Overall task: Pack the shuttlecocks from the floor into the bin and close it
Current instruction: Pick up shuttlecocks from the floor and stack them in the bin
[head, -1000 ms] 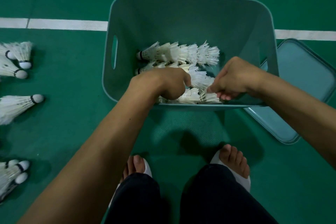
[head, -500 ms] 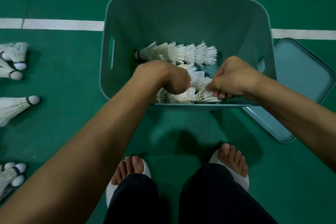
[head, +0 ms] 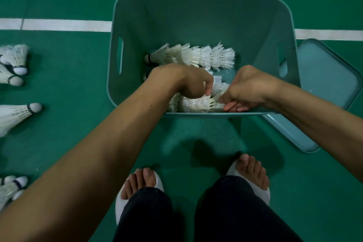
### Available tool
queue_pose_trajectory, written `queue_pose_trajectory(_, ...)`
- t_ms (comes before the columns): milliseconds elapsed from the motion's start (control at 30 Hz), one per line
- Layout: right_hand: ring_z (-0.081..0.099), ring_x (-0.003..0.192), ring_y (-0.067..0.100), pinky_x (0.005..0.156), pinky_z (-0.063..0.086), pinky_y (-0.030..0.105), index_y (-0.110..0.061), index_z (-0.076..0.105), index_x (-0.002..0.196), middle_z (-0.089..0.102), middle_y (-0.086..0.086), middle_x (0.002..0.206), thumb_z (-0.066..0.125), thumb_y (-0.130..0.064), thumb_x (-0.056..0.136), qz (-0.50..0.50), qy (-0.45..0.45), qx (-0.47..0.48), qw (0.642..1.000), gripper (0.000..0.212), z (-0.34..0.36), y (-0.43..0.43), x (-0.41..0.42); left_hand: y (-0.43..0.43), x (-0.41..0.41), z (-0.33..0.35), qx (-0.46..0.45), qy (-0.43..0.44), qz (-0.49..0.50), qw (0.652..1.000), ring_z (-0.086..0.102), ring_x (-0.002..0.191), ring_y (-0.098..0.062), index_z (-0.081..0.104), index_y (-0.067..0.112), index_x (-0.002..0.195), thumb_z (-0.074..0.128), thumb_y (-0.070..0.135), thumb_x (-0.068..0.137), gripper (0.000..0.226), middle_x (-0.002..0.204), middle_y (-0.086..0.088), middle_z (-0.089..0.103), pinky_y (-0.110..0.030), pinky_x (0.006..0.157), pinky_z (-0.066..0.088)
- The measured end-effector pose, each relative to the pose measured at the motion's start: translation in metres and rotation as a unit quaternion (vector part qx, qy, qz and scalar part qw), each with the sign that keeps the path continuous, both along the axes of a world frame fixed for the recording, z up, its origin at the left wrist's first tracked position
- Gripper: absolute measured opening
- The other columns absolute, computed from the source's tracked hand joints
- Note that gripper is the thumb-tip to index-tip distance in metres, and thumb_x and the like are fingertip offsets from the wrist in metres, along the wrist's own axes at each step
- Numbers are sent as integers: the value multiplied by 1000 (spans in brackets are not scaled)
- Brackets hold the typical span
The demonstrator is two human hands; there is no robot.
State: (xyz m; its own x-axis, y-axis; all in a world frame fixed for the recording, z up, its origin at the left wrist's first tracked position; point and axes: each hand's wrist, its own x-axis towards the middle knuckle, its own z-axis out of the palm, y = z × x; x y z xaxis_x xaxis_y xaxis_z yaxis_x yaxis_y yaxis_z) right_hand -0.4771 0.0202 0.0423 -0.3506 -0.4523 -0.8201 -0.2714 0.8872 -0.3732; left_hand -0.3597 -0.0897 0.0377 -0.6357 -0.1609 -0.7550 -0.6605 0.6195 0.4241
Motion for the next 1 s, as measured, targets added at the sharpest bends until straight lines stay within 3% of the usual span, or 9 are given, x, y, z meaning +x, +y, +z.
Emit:
queue_pose_trajectory(133,38,28,12,33,31,14,-5,64,60,53,2,40,82,-14,84,99,50,27,993,31,1,-3,-1,3,3,1,12,-5,-1,1000,52,108,-21,64,18,108,38,-4,96,37,114,0,55,-32,82,40)
queue_pose_trajectory(267,47,42,20,44,37,20,-6,65,65,57,6,53,85,-15,75,211,129,52,967,24,2,-10,4,4,3,5,11,-26,-15,999,48,95,-17,59,16,120,34,-5,96,40,99,4,50,-28,67,36)
queue_pose_trajectory(400,60,56,19,53,46,24,-10,75,66,70,4,62,86,-27,68,300,199,58,931,20,1,-13,3,3,3,6,0,-29,-5,1000,49,120,-22,52,19,136,34,-3,95,50,127,0,49,-33,92,41)
queue_pose_trajectory(533,58,59,17,56,44,29,-13,60,65,62,1,59,86,-58,69,306,252,25,918,52,1,-11,0,1,5,5,-4,-43,2,999,47,134,-24,46,29,146,37,3,97,56,150,-1,47,-40,110,40)
queue_pose_trajectory(600,60,59,21,52,39,28,-11,56,68,60,6,61,68,-67,84,276,246,20,929,60,3,-10,-3,0,6,2,-4,-48,8,999,47,134,-25,48,33,144,37,3,96,57,151,-1,47,-45,114,38)
queue_pose_trajectory(667,63,58,22,51,39,27,-8,56,70,61,9,62,54,-59,98,248,228,22,941,58,5,-12,-8,0,6,1,-2,-52,14,999,44,139,-25,49,34,143,36,3,96,58,154,-2,44,-47,117,36)
queue_pose_trajectory(800,66,60,24,61,51,28,-8,62,80,68,13,75,62,-46,97,191,173,-6,966,41,1,-14,-18,0,5,-1,-11,-40,21,999,39,144,-25,49,35,145,36,5,102,54,160,-2,38,-47,119,33)
queue_pose_trajectory(900,69,83,27,72,49,30,-7,76,100,75,13,97,65,-35,97,149,177,-71,970,30,2,-17,-22,-2,7,-2,-12,-33,22,999,36,147,-26,49,36,147,36,6,103,54,162,-2,36,-49,121,30)
queue_pose_trajectory(1000,65,99,27,83,46,28,-17,78,111,73,10,116,61,-21,96,155,202,-75,964,22,8,-18,-23,-2,8,-1,-10,-34,22,999,35,148,-26,48,36,148,35,6,103,55,163,-3,35,-48,121,29)
